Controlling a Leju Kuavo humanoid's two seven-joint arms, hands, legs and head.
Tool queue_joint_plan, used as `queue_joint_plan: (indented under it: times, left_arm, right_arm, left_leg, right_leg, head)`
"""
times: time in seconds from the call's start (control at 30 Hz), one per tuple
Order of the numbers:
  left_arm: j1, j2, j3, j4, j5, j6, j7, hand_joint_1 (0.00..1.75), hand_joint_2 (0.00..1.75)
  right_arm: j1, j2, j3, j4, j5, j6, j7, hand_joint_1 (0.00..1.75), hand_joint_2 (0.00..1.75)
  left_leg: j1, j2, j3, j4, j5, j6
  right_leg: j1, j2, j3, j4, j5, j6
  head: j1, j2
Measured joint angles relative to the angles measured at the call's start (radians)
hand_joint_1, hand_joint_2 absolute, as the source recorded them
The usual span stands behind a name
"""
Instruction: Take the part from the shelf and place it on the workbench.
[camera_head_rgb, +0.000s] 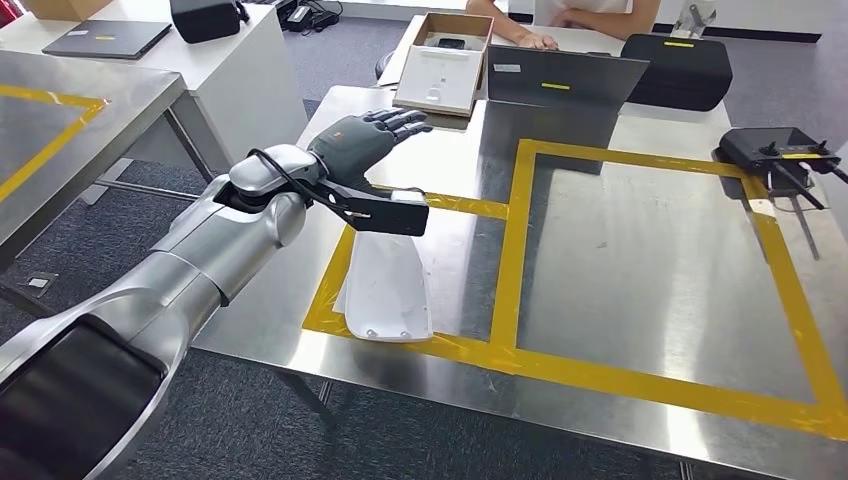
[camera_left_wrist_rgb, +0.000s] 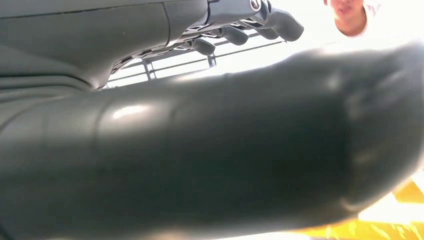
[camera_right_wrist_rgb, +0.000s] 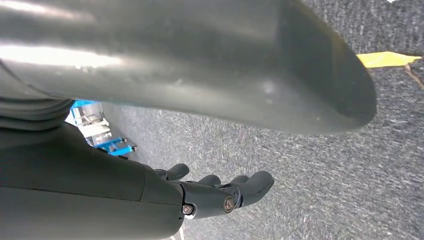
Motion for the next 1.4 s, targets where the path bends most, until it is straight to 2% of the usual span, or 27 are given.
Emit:
queue_joint_plan:
  times: [0.03, 0.07, 0.17, 0.2, 0.23, 0.3, 0.33, 0.37, 0.4, 0.47, 0.53, 0.63, 0.7, 0.73, 0.8, 0.83, 0.87, 0.9, 0.93, 1.0, 1.07, 1.17, 1.2, 1.27, 1.33, 1.37, 1.4]
  left_arm:
    - [-0.003, 0.004, 0.004, -0.003, -0.001, 0.000, -0.002, 0.00, 0.00]
    - [-0.005, 0.007, 0.007, -0.005, -0.002, 0.000, -0.004, 0.00, 0.00]
    - [-0.007, 0.012, 0.015, -0.008, -0.009, 0.001, -0.007, 0.00, 0.00]
    - [-0.008, 0.012, 0.017, -0.009, -0.012, 0.001, -0.007, 0.00, 0.00]
    - [-0.009, 0.010, 0.020, -0.009, -0.014, 0.001, -0.008, 0.00, 0.00]
    - [-0.009, 0.007, 0.024, -0.010, -0.019, 0.001, -0.008, 0.00, 0.00]
    - [-0.007, 0.006, 0.025, -0.009, -0.021, 0.001, -0.008, 0.00, 0.00]
    - [-0.005, 0.005, 0.026, -0.009, -0.022, 0.001, -0.009, 0.00, 0.00]
    - [-0.003, 0.005, 0.026, -0.009, -0.023, 0.001, -0.009, 0.00, 0.00]
    - [-0.002, 0.003, 0.027, -0.010, -0.025, 0.001, -0.009, 0.00, 0.00]
    - [-0.003, 0.001, 0.028, -0.010, -0.027, 0.001, -0.010, 0.00, 0.00]
    - [-0.004, -0.002, 0.029, -0.010, -0.029, 0.001, -0.017, 0.00, 0.00]
    - [-0.004, -0.003, 0.029, -0.010, -0.032, 0.001, -0.022, 0.00, 0.00]
    - [-0.004, -0.004, 0.029, -0.010, -0.034, 0.001, -0.024, 0.00, 0.00]
    - [-0.003, -0.006, 0.029, -0.009, -0.036, 0.000, -0.026, 0.00, 0.00]
    - [-0.001, -0.008, 0.029, -0.009, -0.037, -0.001, -0.027, 0.00, 0.00]
    - [0.001, -0.009, 0.029, -0.009, -0.038, -0.002, -0.027, 0.00, 0.00]
    - [0.002, -0.011, 0.029, -0.008, -0.038, -0.002, -0.027, 0.00, 0.00]
    - [0.002, -0.012, 0.029, -0.008, -0.038, -0.002, -0.028, 0.00, 0.00]
    - [-0.001, -0.015, 0.029, -0.008, -0.039, -0.001, -0.028, 0.00, 0.00]
    - [-0.004, -0.019, 0.029, -0.009, -0.039, 0.000, -0.031, 0.00, 0.00]
    - [-0.005, -0.022, 0.029, -0.008, -0.040, -0.001, -0.036, 0.00, 0.00]
    - [-0.005, -0.023, 0.029, -0.008, -0.040, -0.002, -0.038, 0.00, 0.00]
    - [-0.005, -0.025, 0.030, -0.008, -0.040, -0.004, -0.041, 0.00, 0.00]
    - [0.000, -0.026, 0.030, -0.008, -0.040, -0.006, -0.047, 0.00, 0.00]
    - [0.004, -0.026, 0.030, -0.007, -0.040, -0.007, -0.049, 0.00, 0.00]
    - [0.008, -0.026, 0.030, -0.006, -0.040, -0.007, -0.051, 0.00, 0.00]
  right_arm:
    - [0.000, 0.000, 0.000, 0.000, 0.003, 0.006, 0.000, 0.00, 0.00]
    - [0.000, 0.000, 0.000, 0.000, 0.006, 0.010, 0.000, 0.00, 0.00]
    - [-0.002, -0.001, 0.000, 0.000, 0.013, 0.015, 0.000, 0.00, 0.00]
    - [-0.003, -0.001, 0.000, 0.000, 0.015, 0.015, 0.000, 0.00, 0.00]
    - [-0.003, -0.002, 0.000, 0.000, 0.016, 0.014, 0.000, 0.00, 0.00]
    - [-0.005, -0.007, 0.001, 0.000, 0.020, 0.011, 0.000, 0.00, 0.00]
    - [-0.005, -0.010, 0.001, 0.000, 0.022, 0.009, 0.000, 0.00, 0.00]
    - [-0.005, -0.013, 0.001, 0.000, 0.024, 0.008, 0.000, 0.00, 0.00]
    - [-0.005, -0.015, 0.001, 0.000, 0.025, 0.007, 0.000, 0.00, 0.00]
    - [-0.006, -0.017, 0.001, 0.000, 0.025, 0.006, 0.000, 0.00, 0.00]
    - [-0.008, -0.018, 0.001, -0.001, 0.025, 0.005, 0.000, 0.00, 0.00]
    - [-0.009, -0.019, 0.001, -0.001, 0.025, 0.003, 0.000, 0.00, 0.00]
    - [-0.009, -0.021, 0.001, -0.001, 0.023, 0.005, 0.000, 0.00, 0.00]
    - [-0.009, -0.022, 0.001, -0.001, 0.022, 0.007, 0.000, 0.00, 0.00]
    - [-0.009, -0.029, 0.001, -0.001, 0.020, 0.011, 0.000, 0.00, 0.00]
    - [-0.009, -0.031, 0.001, -0.001, 0.020, 0.013, 0.000, 0.00, 0.00]
    - [-0.009, -0.034, 0.001, -0.001, 0.019, 0.015, 0.000, 0.00, 0.00]
    - [-0.009, -0.037, 0.001, -0.001, 0.019, 0.015, 0.000, 0.00, 0.00]
    - [-0.009, -0.038, 0.001, -0.001, 0.018, 0.014, 0.000, 0.00, 0.00]
    - [-0.009, -0.038, 0.001, -0.001, 0.016, 0.007, 0.000, 0.00, 0.00]
    - [-0.009, -0.038, 0.001, -0.001, 0.012, -0.003, 0.000, 0.00, 0.00]
    - [-0.009, -0.034, 0.001, -0.001, 0.006, -0.016, 0.000, 0.00, 0.00]
    - [-0.009, -0.031, 0.001, -0.001, 0.003, -0.018, 0.000, 0.00, 0.00]
    - [-0.008, -0.028, 0.000, -0.001, -0.002, -0.019, 0.000, 0.00, 0.00]
    - [-0.007, -0.027, -0.001, -0.001, -0.007, -0.019, 0.000, 0.00, 0.00]
    - [-0.007, -0.026, -0.001, -0.001, -0.009, -0.019, 0.000, 0.00, 0.00]
    - [-0.006, -0.025, -0.002, -0.001, -0.009, -0.018, 0.000, 0.00, 0.00]
  left_leg:
    - [-0.004, 0.001, 0.028, -0.043, 0.006, 0.005]
    - [-0.009, 0.002, 0.038, -0.065, 0.007, 0.007]
    - [-0.008, 0.003, 0.041, -0.095, 0.029, 0.015]
    - [-0.005, 0.003, 0.041, -0.105, 0.040, 0.021]
    - [-0.002, 0.003, 0.042, -0.114, 0.050, 0.026]
    - [-0.003, 0.004, 0.030, -0.114, 0.061, 0.032]
    - [-0.003, 0.005, 0.022, -0.110, 0.063, 0.032]
    - [-0.003, 0.005, 0.015, -0.105, 0.065, 0.032]
    - [-0.002, 0.005, 0.008, -0.100, 0.066, 0.031]
    - [-0.001, 0.005, -0.005, -0.084, 0.066, 0.027]
    - [-0.004, 0.004, -0.017, -0.069, 0.064, 0.018]
    - [-0.008, 0.003, -0.024, -0.066, 0.069, 0.001]
    - [-0.006, 0.003, -0.033, -0.049, 0.054, -0.010]
    - [-0.004, 0.003, -0.047, -0.016, 0.030, -0.015]
    - [0.001, 0.004, -0.093, 0.099, -0.039, -0.025]
    - [0.003, 0.004, -0.115, 0.157, -0.064, -0.028]
    - [0.005, 0.004, -0.125, 0.190, -0.074, -0.029]
    - [0.006, 0.004, -0.117, 0.187, -0.065, -0.028]
    - [0.007, 0.004, -0.091, 0.148, -0.043, -0.025]
    - [0.004, 0.004, -0.013, 0.015, 0.005, -0.015]
    - [-0.002, 0.003, 0.028, -0.066, 0.022, -0.005]
    - [-0.008, 0.002, 0.027, -0.083, 0.033, 0.011]
    - [-0.007, 0.003, 0.027, -0.090, 0.041, 0.019]
    - [-0.002, 0.005, 0.025, -0.100, 0.057, 0.031]
    - [-0.004, 0.006, 0.012, -0.098, 0.065, 0.037]
    - [-0.004, 0.006, 0.005, -0.095, 0.068, 0.037]
    - [-0.005, 0.006, -0.002, -0.092, 0.070, 0.037]
  right_leg:
    - [-0.001, 0.000, -0.001, -0.002, 0.005, 0.005]
    - [-0.003, 0.000, 0.000, -0.006, 0.010, 0.012]
    - [-0.005, 0.000, 0.001, -0.017, 0.019, 0.031]
    - [-0.005, 0.000, -0.005, -0.003, 0.005, 0.035]
    - [-0.003, 0.000, -0.020, 0.031, -0.021, 0.037]
    - [0.001, 0.001, -0.068, 0.151, -0.092, 0.039]
    - [0.002, 0.001, -0.088, 0.206, -0.117, 0.041]
    - [0.003, 0.001, -0.095, 0.234, -0.124, 0.043]
    - [0.004, 0.001, -0.083, 0.224, -0.113, 0.043]
    - [0.003, -0.001, -0.012, 0.106, -0.067, 0.043]
    - [0.004, -0.001, 0.041, 0.006, -0.039, 0.036]
    - [0.006, 0.002, 0.043, -0.008, -0.031, 0.015]
    - [0.004, 0.000, 0.041, -0.013, -0.023, 0.002]
    - [0.002, 0.000, 0.040, -0.016, -0.019, -0.004]
    - [0.001, -0.002, 0.034, -0.017, -0.013, -0.010]
    - [0.001, -0.002, 0.030, -0.017, -0.010, -0.010]
    - [0.001, -0.003, 0.026, -0.017, -0.007, -0.009]
    - [0.001, -0.003, 0.023, -0.017, -0.004, -0.008]
    - [0.001, -0.002, 0.020, -0.017, -0.001, -0.006]
    - [0.002, -0.001, 0.016, -0.017, 0.005, 0.001]
    - [0.002, -0.001, 0.013, -0.019, 0.012, 0.012]
    - [-0.003, -0.002, 0.012, -0.027, 0.023, 0.034]
    - [-0.004, -0.002, 0.008, -0.020, 0.015, 0.038]
    - [-0.003, -0.001, -0.022, 0.050, -0.036, 0.043]
    - [0.001, -0.001, -0.074, 0.176, -0.105, 0.044]
    - [0.004, -0.001, -0.090, 0.221, -0.122, 0.045]
    - [0.005, -0.001, -0.090, 0.232, -0.122, 0.044]
  head:
    - [-0.001, 0.000]
    - [-0.001, 0.000]
    - [-0.002, 0.000]
    - [-0.002, 0.000]
    - [-0.001, 0.000]
    - [0.000, 0.000]
    - [0.000, 0.000]
    - [0.000, 0.000]
    - [0.000, 0.000]
    - [0.000, 0.000]
    - [-0.001, 0.000]
    - [-0.001, 0.000]
    - [-0.003, 0.000]
    - [-0.004, 0.000]
    - [-0.006, 0.000]
    - [-0.006, 0.000]
    - [-0.006, 0.000]
    - [-0.006, 0.000]
    - [-0.006, 0.000]
    - [-0.006, 0.000]
    - [-0.006, 0.000]
    - [-0.005, 0.000]
    - [-0.005, 0.000]
    - [-0.003, 0.000]
    - [-0.002, 0.000]
    - [-0.002, 0.000]
    - [-0.002, 0.000]
